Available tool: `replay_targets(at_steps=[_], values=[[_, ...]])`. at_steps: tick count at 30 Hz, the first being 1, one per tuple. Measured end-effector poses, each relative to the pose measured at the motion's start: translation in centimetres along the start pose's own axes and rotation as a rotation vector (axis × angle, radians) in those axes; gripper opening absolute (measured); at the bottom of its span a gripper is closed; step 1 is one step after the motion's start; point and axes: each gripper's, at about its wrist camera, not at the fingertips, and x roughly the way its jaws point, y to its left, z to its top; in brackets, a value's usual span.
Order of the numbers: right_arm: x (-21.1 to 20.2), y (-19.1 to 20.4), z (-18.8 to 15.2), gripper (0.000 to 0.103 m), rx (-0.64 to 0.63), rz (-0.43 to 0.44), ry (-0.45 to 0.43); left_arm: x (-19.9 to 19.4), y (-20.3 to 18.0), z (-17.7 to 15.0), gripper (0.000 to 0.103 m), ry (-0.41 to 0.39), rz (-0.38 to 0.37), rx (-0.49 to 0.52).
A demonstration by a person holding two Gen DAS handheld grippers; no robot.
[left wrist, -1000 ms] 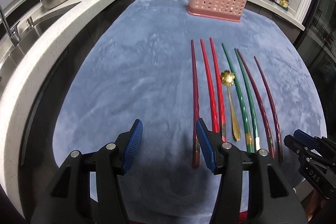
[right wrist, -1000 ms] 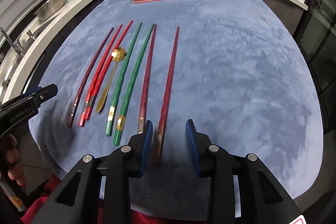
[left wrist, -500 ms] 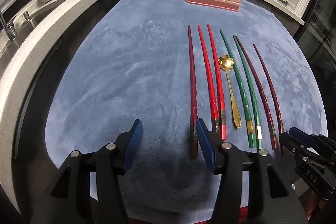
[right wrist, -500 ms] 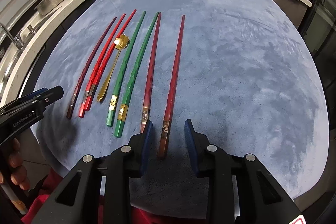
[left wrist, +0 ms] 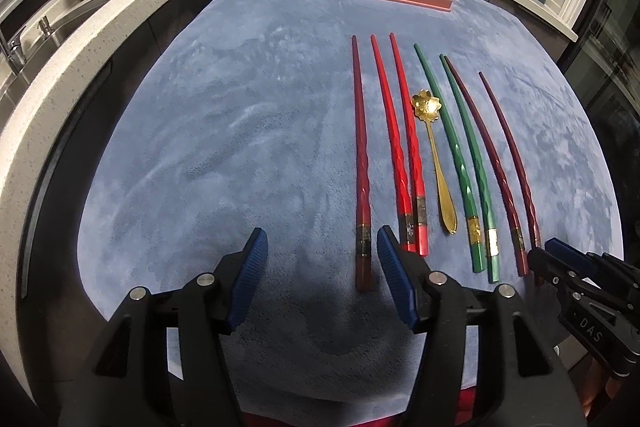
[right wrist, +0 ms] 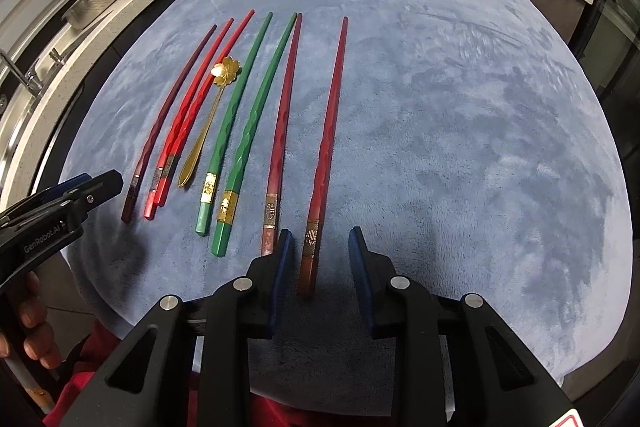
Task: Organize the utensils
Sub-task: 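Close the left tool on a dark red chopstick while the right tool grasps another dark red chopstick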
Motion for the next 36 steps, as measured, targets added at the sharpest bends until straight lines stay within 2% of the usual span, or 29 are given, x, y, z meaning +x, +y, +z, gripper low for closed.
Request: replay_targets(at_steps=[5, 22, 36], values=[[0.2, -0.1, 0.0, 0.024, 0.003, -0.003, 0.002, 0.2, -0.2, -0.2, 0.054, 0.010, -0.006, 0.006], [0.3, -0.1, -0.1, 0.023, -0.002, -0.006, 0.001, 1.7, 0.0, -0.5, 0.054, 0.070, -0.030, -0.023], [0.4, -0.1, 0.0, 0.023, -0.003, -0.007, 0.001, 2.0, -0.3, -0.5, 0.053, 0.073, -0.015, -0.008]])
